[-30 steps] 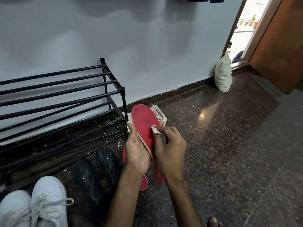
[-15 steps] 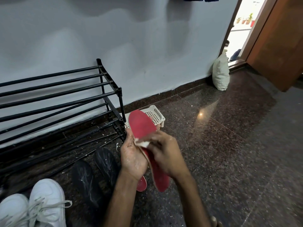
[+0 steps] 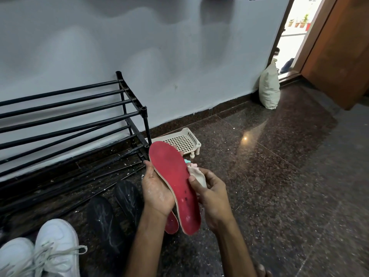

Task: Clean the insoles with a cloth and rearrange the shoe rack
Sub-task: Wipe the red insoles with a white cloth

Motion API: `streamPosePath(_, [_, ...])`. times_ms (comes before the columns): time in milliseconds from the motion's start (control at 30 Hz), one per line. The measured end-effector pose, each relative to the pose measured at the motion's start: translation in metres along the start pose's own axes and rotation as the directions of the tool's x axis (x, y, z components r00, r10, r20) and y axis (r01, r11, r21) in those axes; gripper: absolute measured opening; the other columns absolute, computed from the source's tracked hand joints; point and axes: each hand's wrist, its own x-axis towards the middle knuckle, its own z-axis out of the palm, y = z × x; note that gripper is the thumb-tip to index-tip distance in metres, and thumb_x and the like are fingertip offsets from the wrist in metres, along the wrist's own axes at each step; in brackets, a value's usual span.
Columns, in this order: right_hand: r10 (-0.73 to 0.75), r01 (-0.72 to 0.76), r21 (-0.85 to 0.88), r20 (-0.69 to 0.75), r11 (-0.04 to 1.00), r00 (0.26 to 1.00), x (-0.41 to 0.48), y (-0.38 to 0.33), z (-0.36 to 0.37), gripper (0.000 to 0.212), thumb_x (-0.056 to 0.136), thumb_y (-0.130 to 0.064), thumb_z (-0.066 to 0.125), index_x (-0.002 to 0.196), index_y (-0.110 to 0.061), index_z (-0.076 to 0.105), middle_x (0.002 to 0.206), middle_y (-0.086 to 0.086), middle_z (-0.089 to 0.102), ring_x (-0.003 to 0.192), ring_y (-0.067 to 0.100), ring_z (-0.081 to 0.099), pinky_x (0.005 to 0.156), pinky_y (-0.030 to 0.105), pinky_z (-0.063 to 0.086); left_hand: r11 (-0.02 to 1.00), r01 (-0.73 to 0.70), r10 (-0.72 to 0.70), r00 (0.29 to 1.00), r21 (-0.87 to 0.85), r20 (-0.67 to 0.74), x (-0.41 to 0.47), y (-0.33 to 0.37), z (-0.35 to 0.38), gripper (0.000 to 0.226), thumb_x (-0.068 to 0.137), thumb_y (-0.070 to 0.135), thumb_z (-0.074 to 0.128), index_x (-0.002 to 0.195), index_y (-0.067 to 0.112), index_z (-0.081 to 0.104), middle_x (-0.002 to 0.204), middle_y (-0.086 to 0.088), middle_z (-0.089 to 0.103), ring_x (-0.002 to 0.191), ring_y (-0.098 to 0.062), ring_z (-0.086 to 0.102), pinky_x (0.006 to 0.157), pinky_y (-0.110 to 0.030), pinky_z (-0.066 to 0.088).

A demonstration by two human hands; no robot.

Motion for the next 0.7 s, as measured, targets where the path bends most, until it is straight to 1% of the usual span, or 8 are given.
streamPosePath(133, [0.070,-0.050,0.164,-0.121,0.985,0.990,0.005,0.002,0.009,0.028,0.085,0.004,0.068,0.109,-0.008,0.065,0.093,0.011,0.075,0.077,0.022,0.069,0.069,0.036,0.060,0.991,0.029,-0.033,0.999,0.127,0.031,-0.004,-0.013,0.003,0.087,0.092,0.072,0.028,0.137,0.001,0.053,0.133,-0.018,0.060,0.124,-0.030,0.057,0.109,-0.045,0.039])
streamPosePath(233, [0.040,-0.004,0.223,-0.156,0.975,0.987,0.003,0.002,0.021,0.023,0.088,0.001,0.065,0.109,-0.007,0.066,0.092,0.009,0.076,0.082,0.022,0.071,0.077,0.037,0.060,0.977,0.096,-0.119,0.986,0.188,0.114,-0.011,-0.024,0.007,0.103,0.084,0.083,0.028,0.142,0.000,0.047,0.148,-0.020,0.045,0.141,-0.033,0.038,0.120,-0.048,0.023])
streamPosePath(300, [-0.195,0.167,-0.138,-0.221,0.976,0.956,0.001,0.003,0.022,0.018,0.090,-0.008,0.066,0.106,-0.014,0.071,0.095,0.003,0.074,0.089,0.015,0.070,0.084,0.031,0.057,0.980,0.103,-0.128,0.981,0.167,0.145,-0.011,-0.022,0.006,0.104,0.083,0.083,0.028,0.143,0.000,0.046,0.147,-0.019,0.046,0.140,-0.031,0.038,0.121,-0.047,0.021])
streamPosePath(333, [-0.385,0.277,-0.413,-0.207,0.868,0.899,0.001,0.002,0.021,0.017,0.090,-0.010,0.066,0.104,-0.016,0.073,0.096,-0.002,0.072,0.090,0.009,0.068,0.085,0.022,0.054,0.981,0.112,-0.138,0.977,0.162,0.164,-0.011,-0.020,0.005,0.103,0.084,0.083,0.027,0.143,0.000,0.045,0.144,-0.018,0.048,0.139,-0.029,0.039,0.121,-0.046,0.021])
streamPosePath(400, [-0.643,0.454,-0.704,-0.005,0.546,0.766,0.002,0.000,0.021,0.017,0.089,-0.007,0.066,0.102,-0.014,0.074,0.096,-0.007,0.065,0.089,0.002,0.062,0.083,0.010,0.046,0.978,0.121,-0.154,0.968,0.172,0.197,-0.009,-0.017,0.004,0.102,0.085,0.082,0.027,0.142,0.000,0.047,0.144,-0.018,0.048,0.139,-0.029,0.040,0.120,-0.045,0.021])
streamPosePath(467, [-0.649,0.533,-0.748,0.181,0.397,0.738,0.004,0.000,0.023,0.016,0.088,-0.004,0.065,0.100,-0.012,0.073,0.099,-0.006,0.063,0.091,0.005,0.061,0.084,0.011,0.045,0.969,0.088,-0.133,0.974,0.232,0.183,-0.010,-0.017,0.004,0.100,0.086,0.079,0.027,0.140,-0.003,0.048,0.147,-0.021,0.046,0.140,-0.032,0.041,0.121,-0.048,0.019])
streamPosePath(633, [-0.490,0.646,-0.537,0.422,0.543,0.763,0.002,-0.003,0.013,0.013,0.084,-0.003,0.071,0.089,-0.014,0.076,0.093,-0.007,0.068,0.092,0.005,0.065,0.083,0.020,0.051,0.967,0.057,-0.098,0.984,0.250,0.152,-0.015,-0.013,0.004,0.091,0.087,0.075,0.025,0.111,0.001,0.073,0.120,-0.014,0.068,0.114,-0.024,0.064,0.111,-0.042,0.037])
streamPosePath(700, [-0.435,0.649,-0.571,0.482,0.502,0.760,0.003,-0.005,0.004,0.015,0.084,-0.002,0.070,0.088,-0.015,0.076,0.091,-0.007,0.067,0.086,0.008,0.065,0.079,0.027,0.053,0.975,0.073,-0.111,0.979,0.209,0.174,-0.016,-0.011,0.001,0.092,0.089,0.075,0.021,0.110,0.002,0.074,0.121,-0.015,0.068,0.116,-0.025,0.064,0.111,-0.043,0.039])
